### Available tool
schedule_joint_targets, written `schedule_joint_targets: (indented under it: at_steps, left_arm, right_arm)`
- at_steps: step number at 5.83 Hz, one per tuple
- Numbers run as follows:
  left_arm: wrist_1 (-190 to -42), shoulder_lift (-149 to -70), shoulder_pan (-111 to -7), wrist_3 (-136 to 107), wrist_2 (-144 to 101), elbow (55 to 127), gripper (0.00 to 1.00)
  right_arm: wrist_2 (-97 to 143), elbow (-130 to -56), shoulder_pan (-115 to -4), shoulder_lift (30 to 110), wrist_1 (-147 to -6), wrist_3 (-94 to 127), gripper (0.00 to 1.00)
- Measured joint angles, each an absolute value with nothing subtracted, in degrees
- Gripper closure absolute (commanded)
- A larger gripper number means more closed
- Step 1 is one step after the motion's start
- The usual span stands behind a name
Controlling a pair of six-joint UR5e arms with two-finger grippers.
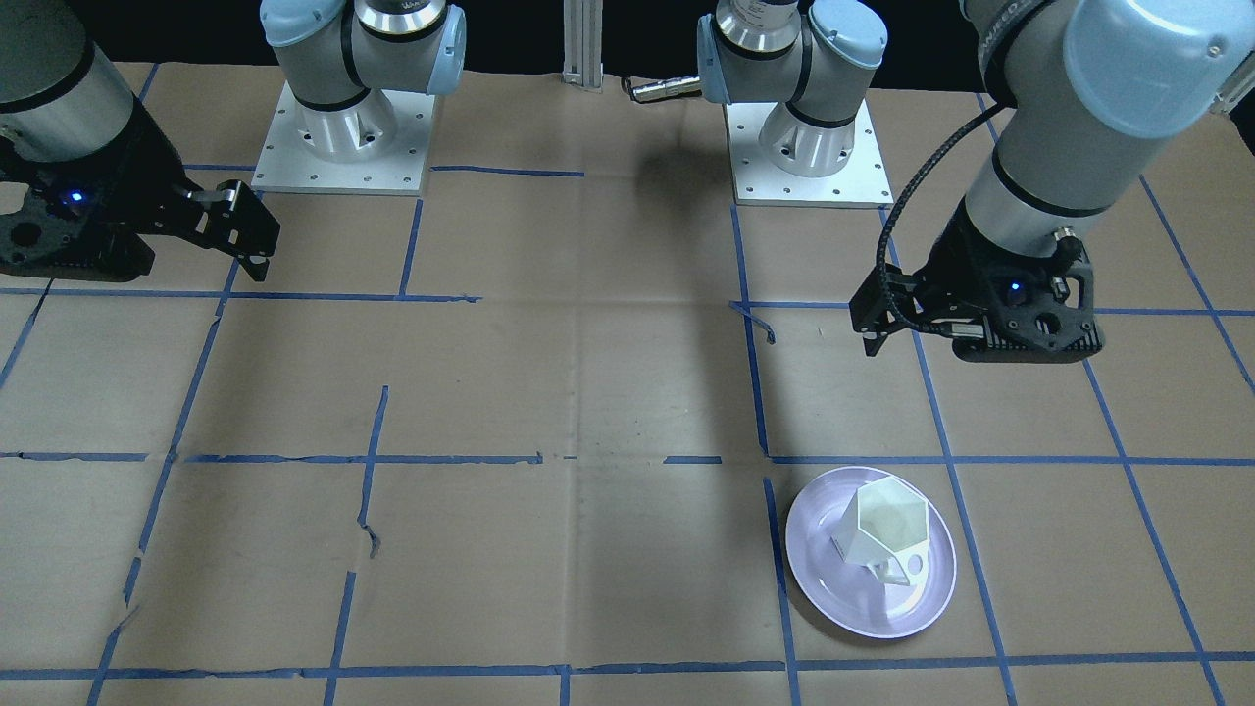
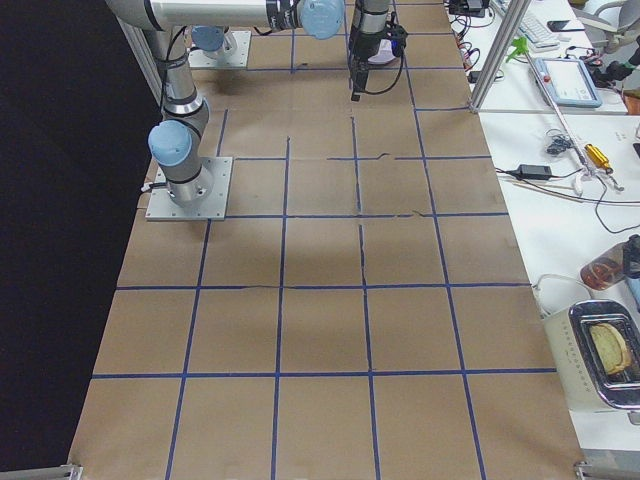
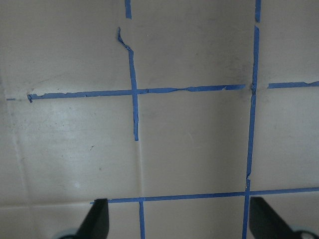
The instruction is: Flip cup and place on plate
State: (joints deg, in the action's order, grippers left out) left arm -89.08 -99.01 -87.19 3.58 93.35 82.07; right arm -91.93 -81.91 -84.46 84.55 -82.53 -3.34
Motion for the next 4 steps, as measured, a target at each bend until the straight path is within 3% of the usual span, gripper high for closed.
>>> schedule_joint_targets:
  at_steps: [4]
  left_arm:
    - [-90.85,-98.79,-94.93,-4.33,92.92,80.69,0.00]
  right_arm:
    - [-91.93,-81.91,-84.46,84.55,-82.53,-3.34,0.00]
